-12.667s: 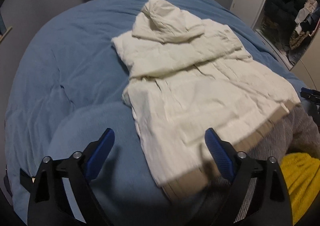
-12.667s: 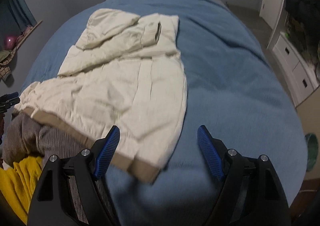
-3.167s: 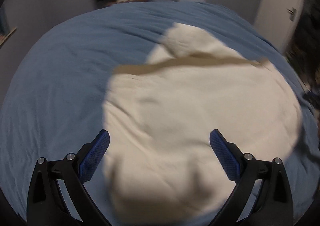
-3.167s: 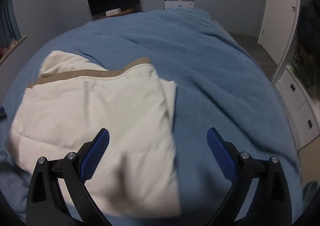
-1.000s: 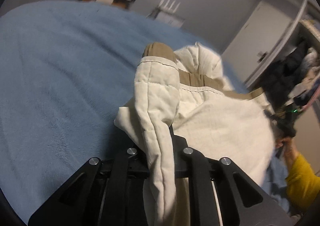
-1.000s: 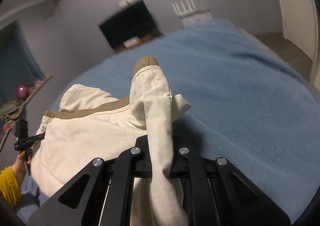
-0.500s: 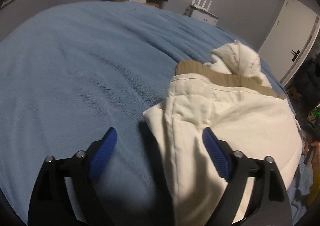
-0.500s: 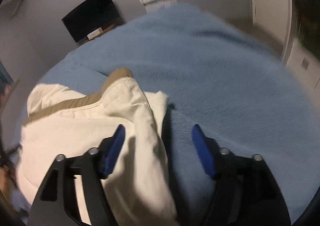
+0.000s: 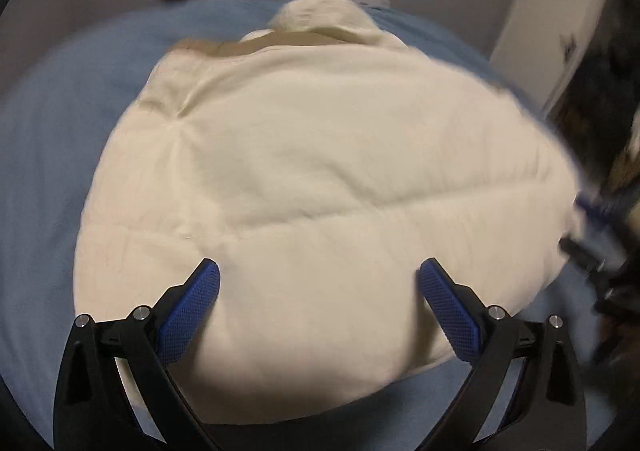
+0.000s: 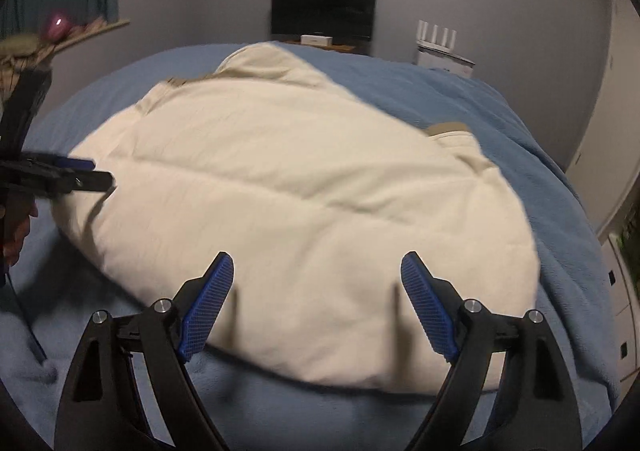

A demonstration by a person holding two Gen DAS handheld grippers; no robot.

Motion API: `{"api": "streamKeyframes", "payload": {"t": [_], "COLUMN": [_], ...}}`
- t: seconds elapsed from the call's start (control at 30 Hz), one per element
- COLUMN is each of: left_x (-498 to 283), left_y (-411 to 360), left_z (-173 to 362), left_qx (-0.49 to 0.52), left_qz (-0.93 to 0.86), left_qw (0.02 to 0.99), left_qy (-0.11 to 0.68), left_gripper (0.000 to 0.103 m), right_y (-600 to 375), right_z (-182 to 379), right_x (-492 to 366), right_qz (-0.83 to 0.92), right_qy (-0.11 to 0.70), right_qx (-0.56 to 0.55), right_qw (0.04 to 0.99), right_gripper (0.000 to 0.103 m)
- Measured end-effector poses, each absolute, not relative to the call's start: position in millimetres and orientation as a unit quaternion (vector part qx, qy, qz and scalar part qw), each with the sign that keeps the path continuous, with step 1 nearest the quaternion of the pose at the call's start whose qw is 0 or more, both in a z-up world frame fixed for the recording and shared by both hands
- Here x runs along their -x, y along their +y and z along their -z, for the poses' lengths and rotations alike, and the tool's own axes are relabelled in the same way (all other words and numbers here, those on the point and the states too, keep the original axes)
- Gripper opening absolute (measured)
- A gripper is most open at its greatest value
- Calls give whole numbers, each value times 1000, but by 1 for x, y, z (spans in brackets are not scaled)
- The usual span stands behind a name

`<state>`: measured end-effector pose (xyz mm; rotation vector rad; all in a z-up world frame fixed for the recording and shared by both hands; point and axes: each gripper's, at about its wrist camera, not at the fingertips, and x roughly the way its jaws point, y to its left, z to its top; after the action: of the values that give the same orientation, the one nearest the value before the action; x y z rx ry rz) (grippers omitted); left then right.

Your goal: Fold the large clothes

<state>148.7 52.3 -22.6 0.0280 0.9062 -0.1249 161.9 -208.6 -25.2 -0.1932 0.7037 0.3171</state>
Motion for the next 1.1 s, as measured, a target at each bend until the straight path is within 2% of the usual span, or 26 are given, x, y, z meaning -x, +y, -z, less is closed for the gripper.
{"api": "streamKeyframes", "payload": {"t": [0.07, 0.27, 0.47, 0.6, 0.83, 0.97, 1.1], "left_x": [-141, -134, -130, -125, -97, -61, -15], "left_y": [42, 72, 114, 136, 136, 99, 57], "left_z": [31, 48, 50, 48, -18, -56, -62], "left_qx": [-66, -53, 7, 40, 83, 73, 44], "left_qz": [42, -2, -69, -98, -90, -29, -4], "left_qw": [895, 879, 866, 856, 879, 899, 900], "left_qy": [438, 473, 495, 506, 460, 431, 434], "left_gripper": [97, 97, 97, 97, 96, 96, 96], "right_y": [-223, -277, -340, -344, -326, -298, -260], "right_z": [40, 58, 67, 51, -30, -36, -28], "right_x": [-161, -172, -181, -175, -130, -88, -37], "right_qz": [-130, -59, 14, 40, -2, -53, -91], "right_qy": [359, 387, 420, 411, 368, 404, 426], "right_qx": [93, 45, -88, -98, -148, -179, -156], "right_qw": [919, 919, 903, 905, 918, 896, 887], "right_gripper": [82, 82, 89, 89, 89, 89, 90]}}
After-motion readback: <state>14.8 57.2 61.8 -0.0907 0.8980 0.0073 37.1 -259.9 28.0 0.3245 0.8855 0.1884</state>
